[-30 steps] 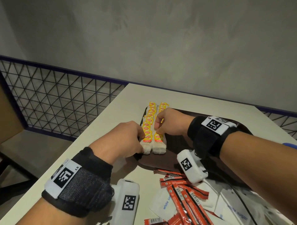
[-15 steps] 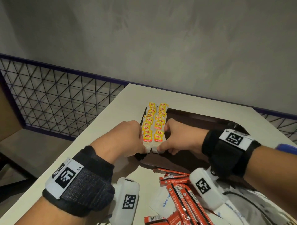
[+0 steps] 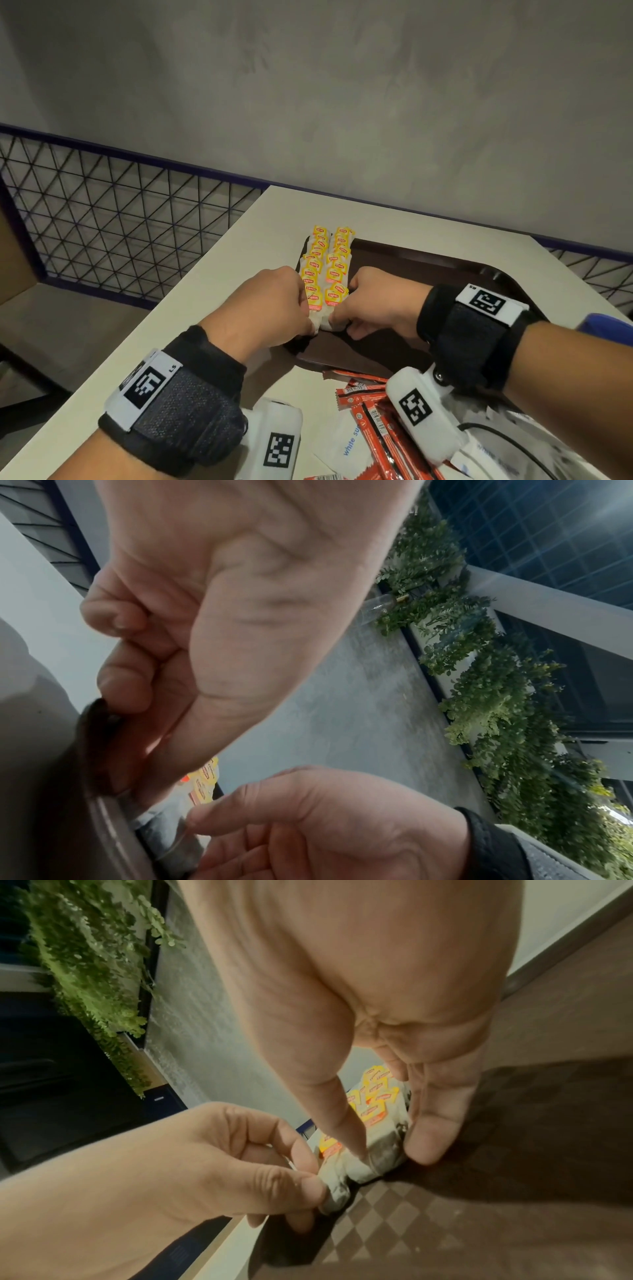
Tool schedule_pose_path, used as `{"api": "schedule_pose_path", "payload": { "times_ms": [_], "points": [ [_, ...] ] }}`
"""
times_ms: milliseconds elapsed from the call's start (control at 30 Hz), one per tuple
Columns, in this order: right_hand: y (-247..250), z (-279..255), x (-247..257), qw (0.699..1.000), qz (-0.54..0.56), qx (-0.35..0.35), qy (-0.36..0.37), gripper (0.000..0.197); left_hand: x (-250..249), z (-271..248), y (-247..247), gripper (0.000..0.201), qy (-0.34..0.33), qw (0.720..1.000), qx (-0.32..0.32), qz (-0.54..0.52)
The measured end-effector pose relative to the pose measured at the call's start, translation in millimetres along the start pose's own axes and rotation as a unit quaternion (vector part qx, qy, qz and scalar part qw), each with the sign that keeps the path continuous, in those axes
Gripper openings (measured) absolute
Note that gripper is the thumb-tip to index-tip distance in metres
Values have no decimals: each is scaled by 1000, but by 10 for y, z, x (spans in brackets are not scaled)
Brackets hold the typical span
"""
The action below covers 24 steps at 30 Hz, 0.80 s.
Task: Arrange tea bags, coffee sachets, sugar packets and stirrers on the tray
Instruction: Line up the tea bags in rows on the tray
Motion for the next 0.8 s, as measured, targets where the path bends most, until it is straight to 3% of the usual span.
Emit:
{"api": "schedule_pose_path", "payload": {
  "times_ms": [267,533,800],
  "points": [
    [54,83,-54,998,58,9,-39,28,-4,-5,-10,14,3,1000,14,-18],
    [236,315,-86,989,126,-54,-58,40,13,19,-26,14,8,999,33,-39],
    [292,526,-84,982,160,-69,-73,44,32,37,-13,15,10,998,38,-46]
  ]
}}
Point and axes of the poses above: each hand's wrist, its own z-axis towards the middle knuckle, its own y-axis out of the back of the hand, x = y × z, the point moved 3 cm from there along z, towards the middle knuckle, and after that the axes turned 8 degrees about y, right-handed, at the moved point
